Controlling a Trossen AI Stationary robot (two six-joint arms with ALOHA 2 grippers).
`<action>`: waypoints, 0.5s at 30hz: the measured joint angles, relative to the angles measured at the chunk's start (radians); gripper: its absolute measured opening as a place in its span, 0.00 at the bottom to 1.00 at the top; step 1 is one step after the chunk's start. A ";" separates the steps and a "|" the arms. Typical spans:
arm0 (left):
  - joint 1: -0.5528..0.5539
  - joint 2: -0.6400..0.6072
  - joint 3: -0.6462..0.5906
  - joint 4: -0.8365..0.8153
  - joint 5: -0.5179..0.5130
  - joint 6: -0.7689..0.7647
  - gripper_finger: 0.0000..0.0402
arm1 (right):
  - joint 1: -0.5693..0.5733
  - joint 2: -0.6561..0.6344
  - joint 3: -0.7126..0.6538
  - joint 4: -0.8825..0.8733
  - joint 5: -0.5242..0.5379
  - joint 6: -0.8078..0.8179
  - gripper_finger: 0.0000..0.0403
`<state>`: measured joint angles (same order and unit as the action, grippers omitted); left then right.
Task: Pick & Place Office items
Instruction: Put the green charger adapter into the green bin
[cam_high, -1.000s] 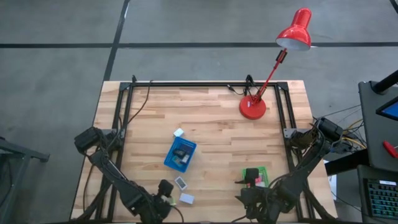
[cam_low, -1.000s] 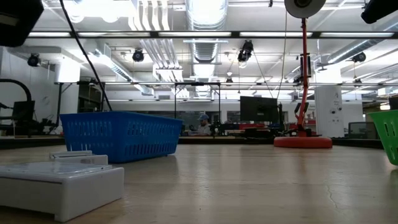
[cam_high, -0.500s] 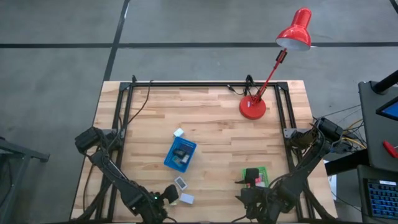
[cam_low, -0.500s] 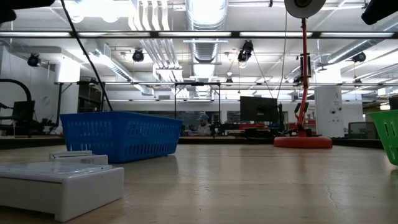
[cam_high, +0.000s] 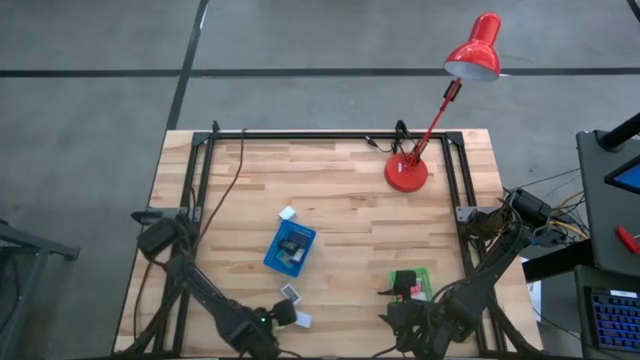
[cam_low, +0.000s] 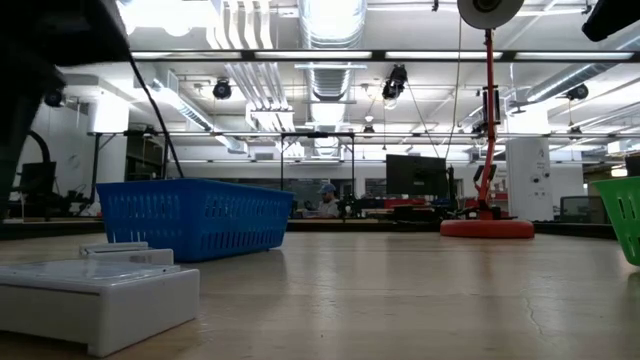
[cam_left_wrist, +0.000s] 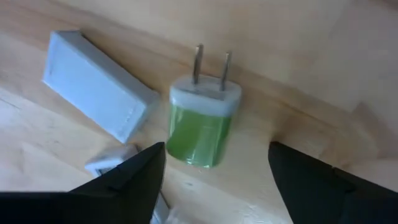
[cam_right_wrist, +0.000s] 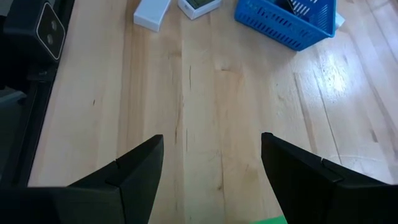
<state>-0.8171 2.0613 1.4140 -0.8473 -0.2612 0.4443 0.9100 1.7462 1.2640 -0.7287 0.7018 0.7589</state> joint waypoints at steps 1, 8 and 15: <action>0.005 0.004 0.010 -0.007 0.012 0.001 0.71 | 0.000 0.000 0.000 0.001 -0.003 0.000 0.65; 0.029 0.013 0.023 -0.048 0.091 -0.005 0.61 | 0.002 0.000 -0.001 0.001 -0.007 0.005 0.65; 0.028 0.013 0.055 -0.048 0.110 0.016 0.45 | 0.002 0.000 -0.007 0.001 -0.022 0.008 0.64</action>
<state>-0.7890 2.0739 1.4693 -0.8951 -0.1514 0.4603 0.9123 1.7462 1.2566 -0.7278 0.6796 0.7666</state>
